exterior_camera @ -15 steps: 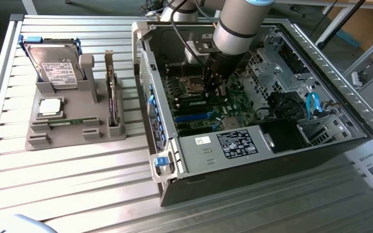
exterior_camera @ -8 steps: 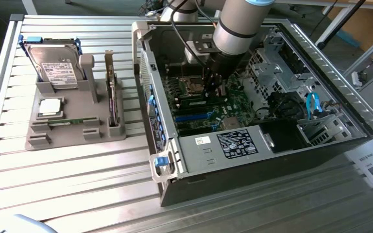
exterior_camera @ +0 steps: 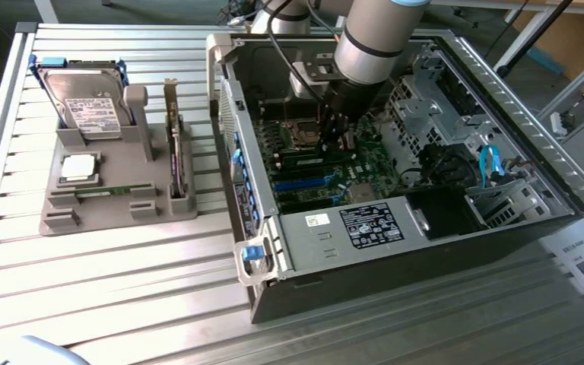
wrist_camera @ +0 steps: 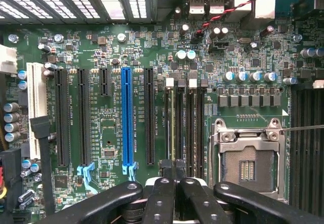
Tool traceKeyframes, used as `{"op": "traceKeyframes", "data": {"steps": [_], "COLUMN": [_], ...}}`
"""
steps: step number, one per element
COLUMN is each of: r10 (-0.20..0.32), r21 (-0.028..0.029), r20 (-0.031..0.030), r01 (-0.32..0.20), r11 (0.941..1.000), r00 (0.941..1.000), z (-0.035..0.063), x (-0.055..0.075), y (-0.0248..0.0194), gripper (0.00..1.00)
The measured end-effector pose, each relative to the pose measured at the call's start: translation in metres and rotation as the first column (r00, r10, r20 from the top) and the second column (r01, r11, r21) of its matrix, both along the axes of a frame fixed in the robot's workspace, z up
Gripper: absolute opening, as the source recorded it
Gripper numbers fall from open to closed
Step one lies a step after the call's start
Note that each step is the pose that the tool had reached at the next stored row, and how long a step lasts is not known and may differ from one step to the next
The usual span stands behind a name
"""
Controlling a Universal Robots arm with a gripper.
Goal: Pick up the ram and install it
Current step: 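Press down the ram until it locks into place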
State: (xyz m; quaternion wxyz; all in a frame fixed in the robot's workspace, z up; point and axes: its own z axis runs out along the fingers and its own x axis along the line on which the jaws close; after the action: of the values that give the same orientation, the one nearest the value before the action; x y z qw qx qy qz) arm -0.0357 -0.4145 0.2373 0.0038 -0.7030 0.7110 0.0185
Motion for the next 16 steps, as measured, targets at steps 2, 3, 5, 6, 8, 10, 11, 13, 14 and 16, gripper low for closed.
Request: {"op": "traceKeyframes", "data": {"steps": [2, 3, 5, 6, 8, 10, 11, 13, 14, 16], "r10": [0.000, 0.000, 0.000, 0.000, 0.000, 0.000, 0.000, 0.000, 0.000, 0.000], "r21": [-0.0002, -0.0002, -0.0002, -0.0002, -0.0001, -0.0002, -0.0001, 0.0000, -0.0001, -0.0001], "r20": [-0.0006, -0.0006, -0.0007, -0.0007, -0.0008, -0.0008, -0.0008, -0.0008, -0.0008, 0.0002], "r01": [0.000, 0.000, 0.000, 0.000, 0.000, 0.000, 0.000, 0.000, 0.000, 0.000], "r11": [1.0000, 1.0000, 1.0000, 1.0000, 1.0000, 1.0000, 1.0000, 1.0000, 1.0000, 1.0000], "r00": [1.0000, 1.0000, 1.0000, 1.0000, 1.0000, 1.0000, 1.0000, 1.0000, 1.0000, 1.0000], "z": [0.0024, 0.0031, 0.0049, 0.0060, 0.0088, 0.0108, 0.0111, 0.0111, 0.0112, 0.0112], "x": [0.0000, 0.0000, 0.0000, 0.0000, 0.0000, 0.0000, 0.0000, 0.0000, -0.0007, -0.0080], "y": [0.0000, 0.0000, 0.0000, 0.0000, 0.0000, 0.0000, 0.0000, 0.0000, 0.0000, 0.0000], "gripper": [0.10, 0.10, 0.10, 0.10, 0.10, 0.10, 0.10, 0.10, 0.10, 0.10]}}
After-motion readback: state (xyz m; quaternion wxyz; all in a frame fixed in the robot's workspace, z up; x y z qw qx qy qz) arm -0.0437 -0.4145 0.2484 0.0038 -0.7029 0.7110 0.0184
